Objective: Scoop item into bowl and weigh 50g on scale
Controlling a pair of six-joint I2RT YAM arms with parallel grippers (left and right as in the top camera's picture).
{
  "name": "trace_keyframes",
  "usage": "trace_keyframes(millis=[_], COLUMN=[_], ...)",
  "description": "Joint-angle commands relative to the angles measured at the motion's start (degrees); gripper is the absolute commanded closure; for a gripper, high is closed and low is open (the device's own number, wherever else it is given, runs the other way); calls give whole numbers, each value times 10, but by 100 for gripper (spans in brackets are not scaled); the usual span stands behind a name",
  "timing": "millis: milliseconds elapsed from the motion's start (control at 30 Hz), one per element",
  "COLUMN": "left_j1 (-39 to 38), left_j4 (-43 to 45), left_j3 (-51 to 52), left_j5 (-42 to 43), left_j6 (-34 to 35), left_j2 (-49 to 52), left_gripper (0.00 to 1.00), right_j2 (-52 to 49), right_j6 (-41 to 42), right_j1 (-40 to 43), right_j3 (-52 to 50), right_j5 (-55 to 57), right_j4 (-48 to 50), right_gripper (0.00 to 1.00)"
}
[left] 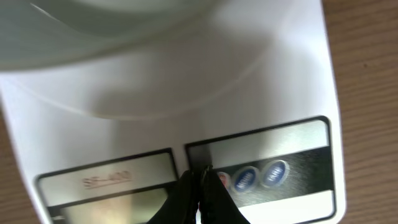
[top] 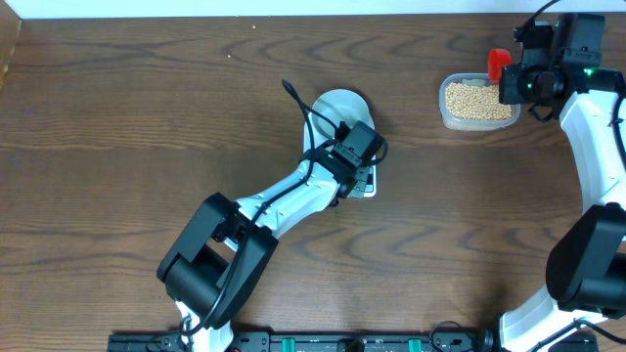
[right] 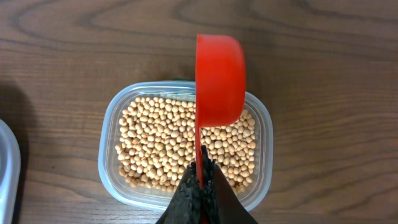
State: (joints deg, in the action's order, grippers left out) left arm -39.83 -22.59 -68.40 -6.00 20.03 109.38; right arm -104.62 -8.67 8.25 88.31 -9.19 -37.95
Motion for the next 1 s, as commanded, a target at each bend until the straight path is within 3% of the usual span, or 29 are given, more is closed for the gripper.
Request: trace_keyframes(millis=[0, 400, 967], left_j1=[7, 6, 5], left_j4=[-4, 4, 12], left_j3=[8, 8, 8], left_j5=[-20, -20, 9], left_j6=[-16, -16, -16], left_j2=[-38, -125, -55], left_gripper=[93, 93, 92], right_j2=[10, 10, 10], right_j6=[-9, -9, -9], right_j1=[4, 4, 4], right_j3=[9, 9, 9], right_j5=[3, 2, 3], right_j4=[1, 0, -1], right_gripper=[99, 99, 99])
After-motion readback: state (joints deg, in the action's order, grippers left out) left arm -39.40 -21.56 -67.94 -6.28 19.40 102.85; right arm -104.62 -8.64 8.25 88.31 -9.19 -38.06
